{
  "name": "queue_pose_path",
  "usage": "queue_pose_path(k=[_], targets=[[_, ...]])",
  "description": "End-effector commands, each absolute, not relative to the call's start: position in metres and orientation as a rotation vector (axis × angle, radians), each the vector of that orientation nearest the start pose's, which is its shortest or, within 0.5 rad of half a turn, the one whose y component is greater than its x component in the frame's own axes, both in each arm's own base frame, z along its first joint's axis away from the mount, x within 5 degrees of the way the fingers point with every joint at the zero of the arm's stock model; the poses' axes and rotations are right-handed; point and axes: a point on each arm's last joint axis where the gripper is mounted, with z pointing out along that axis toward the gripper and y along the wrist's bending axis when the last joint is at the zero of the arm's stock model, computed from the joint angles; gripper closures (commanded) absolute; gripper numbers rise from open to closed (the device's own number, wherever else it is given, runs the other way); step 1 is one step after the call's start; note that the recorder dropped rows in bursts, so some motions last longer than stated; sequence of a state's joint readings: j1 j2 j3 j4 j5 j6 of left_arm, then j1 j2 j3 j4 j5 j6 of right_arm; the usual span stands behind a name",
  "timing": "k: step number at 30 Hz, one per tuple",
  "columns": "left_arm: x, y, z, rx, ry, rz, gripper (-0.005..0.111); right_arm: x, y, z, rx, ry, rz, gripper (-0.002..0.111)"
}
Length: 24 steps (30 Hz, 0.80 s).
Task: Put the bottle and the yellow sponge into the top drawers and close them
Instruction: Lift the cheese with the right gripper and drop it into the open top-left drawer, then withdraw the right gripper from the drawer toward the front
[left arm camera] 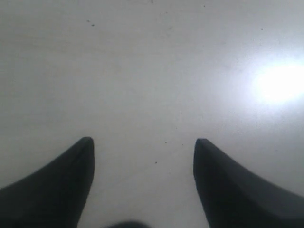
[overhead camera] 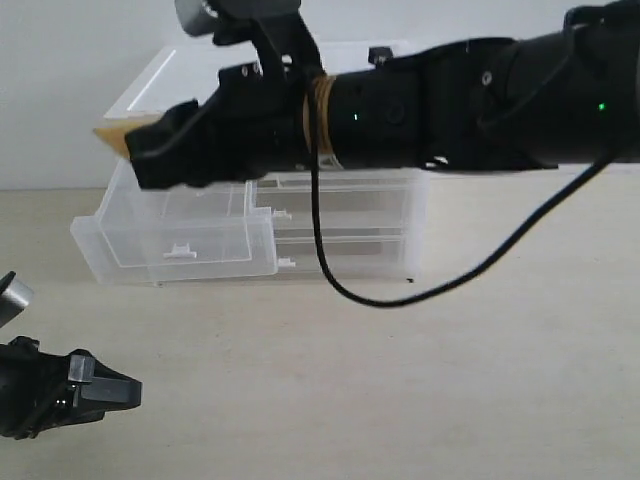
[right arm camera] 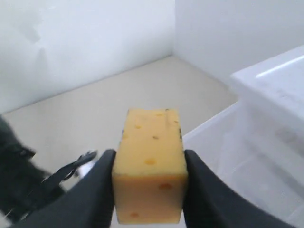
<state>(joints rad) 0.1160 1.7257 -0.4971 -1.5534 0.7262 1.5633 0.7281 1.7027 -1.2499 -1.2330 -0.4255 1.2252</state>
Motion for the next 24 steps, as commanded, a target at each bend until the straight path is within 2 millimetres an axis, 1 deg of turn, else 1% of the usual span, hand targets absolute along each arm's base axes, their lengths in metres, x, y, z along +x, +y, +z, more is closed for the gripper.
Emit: queue_pose_path(k=[1, 4, 7, 8, 10, 11, 13, 14, 15, 16, 17, 19, 21, 23, 24], targets=[[0.238, -0.033, 0.117, 0.066, 2.533, -0.93, 0.05, 0.299, 0.295, 0.325, -0.777, 1.647, 0.779, 0.108], [0.238, -0.033, 0.117, 0.066, 2.533, -0.93, 0.05, 0.311, 0.303, 0.316, -0.742, 1.685, 0.755, 0.108], [0.238, -0.033, 0.117, 0.066, 2.533, -0.93, 0.05, 0.322, 0.31, 0.3, -0.713, 1.735, 0.753, 0.108], [0.238, -0.033, 0.117, 0.066, 2.533, -0.93, 0.05, 0.326, 0.311, 0.294, -0.705, 1.756, 0.731, 0.105], [0.238, -0.033, 0.117, 0.066, 2.533, -0.93, 0.05, 0.333, 0.312, 0.286, -0.688, 1.788, 0.69, 0.093], [0.238, -0.033, 0.117, 0.066, 2.533, -0.93, 0.05, 0.335, 0.313, 0.282, -0.678, 1.806, 0.68, 0.081], [0.238, -0.033, 0.117, 0.066, 2.533, -0.93, 0.05, 0.336, 0.313, 0.284, -0.649, 1.81, 0.694, 0.051], [0.238, -0.033, 0.117, 0.066, 2.533, -0.93, 0.05, 0.336, 0.313, 0.286, -0.643, 1.809, 0.695, 0.039], [0.238, -0.033, 0.117, 0.066, 2.533, -0.93, 0.05, 0.337, 0.313, 0.287, -0.634, 1.809, 0.691, 0.034], [0.238, -0.033, 0.117, 0.066, 2.533, -0.93, 0.05, 0.337, 0.311, 0.29, -0.61, 1.818, 0.684, 0.034], [0.238, -0.033, 0.117, 0.066, 2.533, -0.93, 0.05, 0.337, 0.307, 0.295, -0.573, 1.829, 0.664, 0.036], [0.238, -0.033, 0.117, 0.066, 2.532, -0.933, 0.05, 0.336, 0.3, 0.306, -0.523, 1.836, 0.621, 0.047], [0.238, -0.033, 0.117, 0.066, 2.532, -0.933, 0.05, 0.33, 0.294, 0.32, -0.488, 1.832, 0.581, 0.061], [0.238, -0.033, 0.117, 0.066, 2.532, -0.933, 0.05, 0.319, 0.292, 0.331, -0.5, 1.817, 0.534, 0.07], [0.238, -0.033, 0.117, 0.066, 2.532, -0.933, 0.05, 0.312, 0.292, 0.336, -0.523, 1.802, 0.515, 0.072]])
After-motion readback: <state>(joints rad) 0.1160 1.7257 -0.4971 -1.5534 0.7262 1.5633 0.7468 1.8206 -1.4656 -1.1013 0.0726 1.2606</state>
